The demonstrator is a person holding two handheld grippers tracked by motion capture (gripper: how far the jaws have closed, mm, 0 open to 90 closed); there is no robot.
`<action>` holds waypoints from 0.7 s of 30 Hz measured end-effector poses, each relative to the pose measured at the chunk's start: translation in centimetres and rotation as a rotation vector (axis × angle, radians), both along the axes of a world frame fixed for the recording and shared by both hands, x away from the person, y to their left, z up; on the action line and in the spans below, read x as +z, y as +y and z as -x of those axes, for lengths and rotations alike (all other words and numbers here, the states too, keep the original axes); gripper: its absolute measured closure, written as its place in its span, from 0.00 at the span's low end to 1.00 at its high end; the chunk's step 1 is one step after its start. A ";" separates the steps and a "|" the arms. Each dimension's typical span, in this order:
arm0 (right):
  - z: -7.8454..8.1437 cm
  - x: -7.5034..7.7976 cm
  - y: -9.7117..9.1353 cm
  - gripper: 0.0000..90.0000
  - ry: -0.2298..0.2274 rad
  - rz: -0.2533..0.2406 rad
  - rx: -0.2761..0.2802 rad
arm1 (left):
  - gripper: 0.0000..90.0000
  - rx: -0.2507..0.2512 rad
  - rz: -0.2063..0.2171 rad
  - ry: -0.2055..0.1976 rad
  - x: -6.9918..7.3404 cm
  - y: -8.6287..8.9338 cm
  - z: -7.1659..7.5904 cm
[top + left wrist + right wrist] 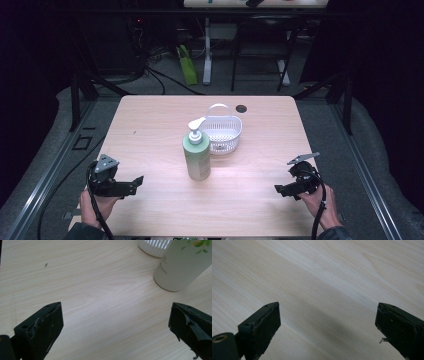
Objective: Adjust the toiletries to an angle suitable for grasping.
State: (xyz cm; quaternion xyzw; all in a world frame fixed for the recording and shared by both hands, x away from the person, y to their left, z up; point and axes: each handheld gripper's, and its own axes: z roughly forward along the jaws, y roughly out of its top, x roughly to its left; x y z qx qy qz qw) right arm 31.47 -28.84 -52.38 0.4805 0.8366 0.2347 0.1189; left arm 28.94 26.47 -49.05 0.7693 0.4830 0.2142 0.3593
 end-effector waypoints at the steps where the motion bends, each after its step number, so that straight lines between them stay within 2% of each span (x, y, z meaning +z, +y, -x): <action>1: 0.0 0.0 0.0 0.06 0.001 -0.004 0.000 | 0.00 0.000 0.000 -0.001 0.0 0.0 0.0; 12: 0.0 -0.1 0.3 0.06 0.012 -0.005 0.007 | 0.00 -0.015 0.024 -0.012 0.3 -0.3 0.1; 14: 0.0 -0.1 0.3 0.06 0.009 0.000 0.011 | 0.00 -0.025 0.039 -0.018 0.5 -0.4 0.1; 21: 0.0 -0.1 0.5 0.06 0.010 0.000 0.017 | 0.00 -0.057 0.049 -0.030 1.1 -1.1 0.2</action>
